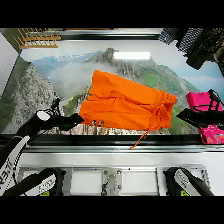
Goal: Fold the clothes and pants, and hang the long-sleeved shirts on hangers.
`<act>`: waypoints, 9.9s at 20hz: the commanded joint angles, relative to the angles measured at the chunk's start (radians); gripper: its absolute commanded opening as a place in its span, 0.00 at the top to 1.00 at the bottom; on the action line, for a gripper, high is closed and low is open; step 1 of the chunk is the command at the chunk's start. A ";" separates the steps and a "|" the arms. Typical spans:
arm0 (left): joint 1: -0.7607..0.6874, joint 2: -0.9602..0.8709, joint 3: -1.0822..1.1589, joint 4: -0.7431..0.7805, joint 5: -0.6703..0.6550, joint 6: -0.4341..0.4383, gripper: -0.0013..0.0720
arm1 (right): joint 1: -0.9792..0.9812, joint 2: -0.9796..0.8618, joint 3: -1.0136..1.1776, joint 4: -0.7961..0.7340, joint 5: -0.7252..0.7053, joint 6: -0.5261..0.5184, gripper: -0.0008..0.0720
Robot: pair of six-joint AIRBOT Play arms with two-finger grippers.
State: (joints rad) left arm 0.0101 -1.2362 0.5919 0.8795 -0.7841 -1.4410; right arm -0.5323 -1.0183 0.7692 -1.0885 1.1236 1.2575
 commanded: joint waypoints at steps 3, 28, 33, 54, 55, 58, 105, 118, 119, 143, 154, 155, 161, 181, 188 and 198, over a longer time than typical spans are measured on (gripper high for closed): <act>-0.036 -0.181 0.143 -0.017 -0.002 0.001 0.22 | -0.002 0.002 -0.005 0.012 0.010 -0.001 0.17; -0.135 -0.210 0.216 -0.007 -0.076 0.014 0.97 | 0.170 -0.050 -0.350 0.352 -0.471 0.180 0.17; -0.135 -0.210 0.216 -0.007 -0.076 0.014 0.97 | 0.211 -0.051 -0.334 0.328 -0.486 0.180 0.38; 0.071 0.606 0.921 -0.007 -0.205 0.013 0.97 | 0.211 0.325 0.612 0.301 0.087 0.188 0.97; 0.071 0.643 0.943 -0.008 -0.206 0.012 0.97 | 0.210 0.365 0.612 0.302 0.106 0.204 0.97; 0.071 0.721 0.986 -0.007 -0.198 -0.015 0.97 | 0.210 0.455 0.612 0.299 0.183 0.261 0.97; -0.135 -0.108 0.122 0.153 0.087 -0.066 0.97 | 0.362 -0.141 -0.092 -0.198 -0.199 0.343 0.97; -0.039 0.204 0.119 0.146 -0.143 -0.059 0.28 | 0.226 -0.010 0.034 -0.112 0.030 0.222 0.00; -0.035 0.237 0.119 0.146 -0.176 -0.059 0.28 | 0.181 0.000 0.051 -0.098 0.054 0.194 0.00; -0.324 0.327 0.119 0.138 0.033 -0.172 0.97 | 0.107 -0.679 0.199 0.419 0.128 -0.279 0.68; -0.341 0.099 0.232 0.140 -0.026 -0.200 0.97 | 0.109 -0.485 0.503 -0.012 0.395 0.038 0.97; -0.362 0.048 0.277 0.139 -0.023 -0.182 0.97 | 0.113 -0.466 0.552 -0.019 0.436 0.062 0.97; -0.555 -0.349 0.630 0.137 -0.024 -0.160 0.97 | 0.250 -0.404 0.777 -0.019 0.600 0.210 0.97; -0.569 -0.672 1.139 0.185 -0.224 -0.161 0.97 | 0.671 -0.407 0.967 -0.061 0.543 0.289 0.97; -0.251 -0.471 1.139 0.352 -0.345 -0.152 0.97 | 0.879 -0.473 0.967 -0.060 0.398 0.420 0.97; -0.060 -0.335 1.138 0.351 -0.421 -0.137 0.97 | 1.269 -0.773 0.968 0.119 -0.144 0.237 0.09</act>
State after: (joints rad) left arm -0.0746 -1.5967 1.7302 1.2270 -1.1854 -1.5803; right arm 0.6495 -1.7229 1.7359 -1.0935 1.1801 1.6146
